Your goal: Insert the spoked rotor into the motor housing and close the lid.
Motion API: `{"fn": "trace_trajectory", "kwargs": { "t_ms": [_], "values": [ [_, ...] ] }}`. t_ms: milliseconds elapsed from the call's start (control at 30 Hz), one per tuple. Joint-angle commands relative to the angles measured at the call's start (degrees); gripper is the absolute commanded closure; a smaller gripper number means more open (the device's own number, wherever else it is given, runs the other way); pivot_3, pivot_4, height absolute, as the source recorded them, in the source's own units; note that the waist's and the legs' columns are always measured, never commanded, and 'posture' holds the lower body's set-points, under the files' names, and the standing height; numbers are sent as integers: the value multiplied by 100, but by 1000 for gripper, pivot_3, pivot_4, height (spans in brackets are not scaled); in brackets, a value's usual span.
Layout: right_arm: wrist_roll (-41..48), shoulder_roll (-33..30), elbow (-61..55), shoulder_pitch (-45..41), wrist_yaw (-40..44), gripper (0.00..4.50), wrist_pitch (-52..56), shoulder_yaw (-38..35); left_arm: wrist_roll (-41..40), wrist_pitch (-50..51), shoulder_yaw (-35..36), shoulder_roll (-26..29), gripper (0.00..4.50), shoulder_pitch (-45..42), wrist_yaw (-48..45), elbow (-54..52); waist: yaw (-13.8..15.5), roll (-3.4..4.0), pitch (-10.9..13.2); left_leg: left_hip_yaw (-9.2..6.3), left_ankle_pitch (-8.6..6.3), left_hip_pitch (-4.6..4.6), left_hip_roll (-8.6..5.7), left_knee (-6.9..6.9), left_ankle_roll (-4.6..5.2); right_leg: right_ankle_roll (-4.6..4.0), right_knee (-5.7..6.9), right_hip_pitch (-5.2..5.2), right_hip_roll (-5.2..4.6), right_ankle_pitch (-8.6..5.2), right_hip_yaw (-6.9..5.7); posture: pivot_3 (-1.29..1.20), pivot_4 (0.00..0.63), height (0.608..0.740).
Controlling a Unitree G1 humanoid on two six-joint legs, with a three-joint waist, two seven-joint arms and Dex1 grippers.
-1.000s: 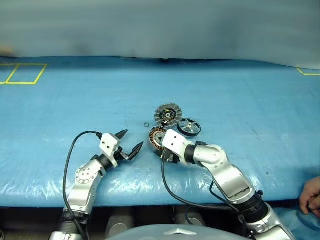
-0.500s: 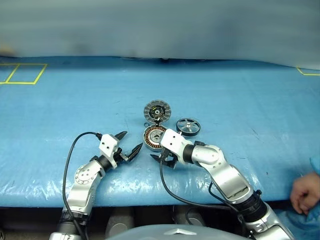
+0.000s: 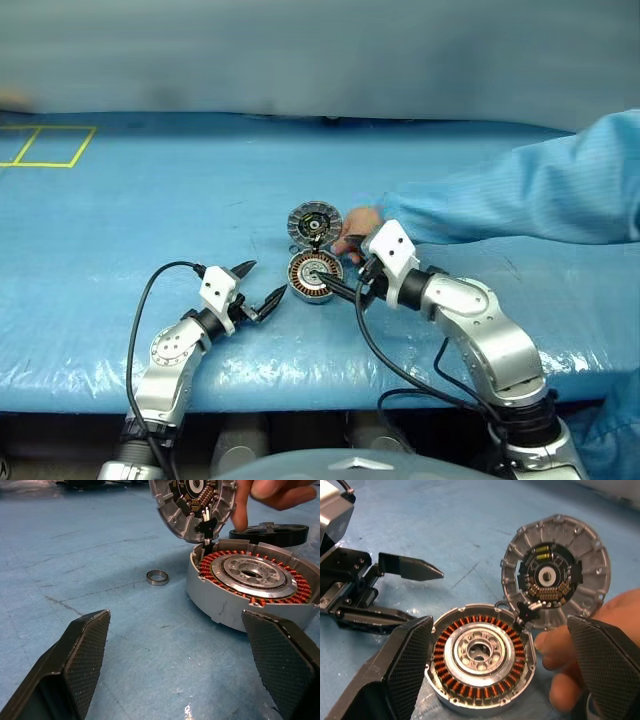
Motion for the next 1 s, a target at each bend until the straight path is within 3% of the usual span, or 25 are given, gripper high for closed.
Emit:
{"fn": "trace_trajectory", "kwargs": {
  "t_ms": [33,800,1000],
  "values": [
    [43,-119,15,39,-122,17,-203,-147,-3,-27,-22,39,0,-104,-62,-43,-3,0,0,0,0,0,0,0,0,0,0,0,0,0,0,0,150,740],
    [51,-448,321,14,-200,17,-466,268,21,-26,-26,29,0,-95,-94,-21,-2,-1,0,1,0,0,0,1,0,-1,-1,1,0,-1,1,0,150,740],
    [-318,-929,701,-441,198,17,-873,765,38,-15,-30,21,0,-151,-99,25,-9,-2,1,3,0,1,0,3,0,0,-1,2,0,0,2,0,150,740]
  ]
}}
